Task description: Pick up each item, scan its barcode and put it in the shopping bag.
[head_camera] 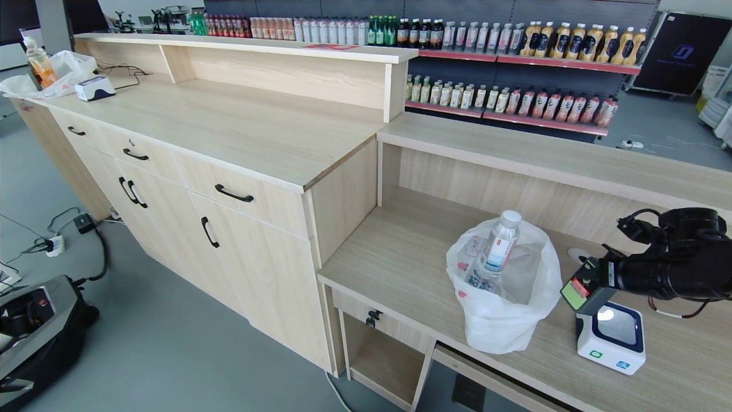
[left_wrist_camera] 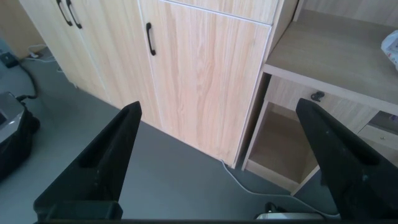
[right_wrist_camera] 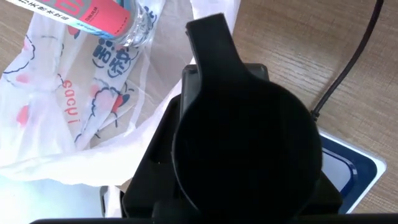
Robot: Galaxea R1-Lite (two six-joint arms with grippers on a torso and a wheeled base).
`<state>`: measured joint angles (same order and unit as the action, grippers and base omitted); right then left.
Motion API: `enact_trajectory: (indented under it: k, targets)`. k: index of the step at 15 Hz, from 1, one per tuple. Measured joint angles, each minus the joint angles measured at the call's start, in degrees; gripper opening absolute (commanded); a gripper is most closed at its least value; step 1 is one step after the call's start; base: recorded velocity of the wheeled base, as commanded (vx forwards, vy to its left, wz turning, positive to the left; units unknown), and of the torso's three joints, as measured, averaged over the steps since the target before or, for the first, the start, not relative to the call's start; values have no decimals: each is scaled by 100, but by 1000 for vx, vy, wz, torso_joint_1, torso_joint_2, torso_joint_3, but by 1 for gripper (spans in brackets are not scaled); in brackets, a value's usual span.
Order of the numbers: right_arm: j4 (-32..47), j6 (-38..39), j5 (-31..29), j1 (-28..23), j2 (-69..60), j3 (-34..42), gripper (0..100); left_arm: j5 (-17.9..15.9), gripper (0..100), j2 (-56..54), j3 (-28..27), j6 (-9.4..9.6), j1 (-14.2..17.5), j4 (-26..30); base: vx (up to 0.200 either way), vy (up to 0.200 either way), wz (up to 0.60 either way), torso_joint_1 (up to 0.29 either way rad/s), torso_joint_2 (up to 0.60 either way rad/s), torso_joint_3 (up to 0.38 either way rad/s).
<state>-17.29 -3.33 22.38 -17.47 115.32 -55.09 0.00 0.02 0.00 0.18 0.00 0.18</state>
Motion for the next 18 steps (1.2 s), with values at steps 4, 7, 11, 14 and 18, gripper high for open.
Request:
enact_trajectory:
  k: [4, 7, 11, 14, 18]
  targets:
    - [-457, 43, 182, -59, -127, 350, 0, 0, 100, 0, 0, 0, 0, -2, 0, 0, 0, 0, 0, 0]
    - [-958, -132, 400, -163, -162, 768, 0, 0, 100, 0, 0, 0, 0, 0, 0, 0, 0, 0, 0, 0]
    - [-1404, -182, 438, -325, -176, 1089, 0, 0, 100, 0, 0, -2, 0, 0, 0, 0, 0, 0, 0, 0]
    - [-1591, -178, 616, -391, -179, 1253, 0, 0, 100, 0, 0, 0, 0, 0, 0, 0, 0, 0, 0, 0]
    - [-1709, -156, 808, -408, -146, 1306, 0, 0, 100, 0, 0, -2, 0, 0, 0, 0, 0, 0, 0, 0]
